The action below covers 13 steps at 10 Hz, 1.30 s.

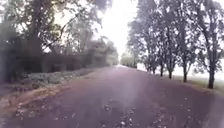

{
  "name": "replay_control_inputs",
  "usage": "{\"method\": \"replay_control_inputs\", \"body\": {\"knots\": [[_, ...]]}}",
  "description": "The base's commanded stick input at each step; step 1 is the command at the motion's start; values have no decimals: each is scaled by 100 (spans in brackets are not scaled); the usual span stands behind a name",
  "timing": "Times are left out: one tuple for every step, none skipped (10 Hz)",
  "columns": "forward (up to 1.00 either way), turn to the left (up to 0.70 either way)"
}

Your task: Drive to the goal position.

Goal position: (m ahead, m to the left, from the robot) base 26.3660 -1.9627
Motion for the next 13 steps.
{"method": "replay_control_inputs", "body": {"knots": [[100,0],[100,0],[100,-4],[100,-17],[100,-40],[100,-40],[100,-40],[100,-9],[100,0],[100,0],[100,0],[100,0],[100,0]]}}
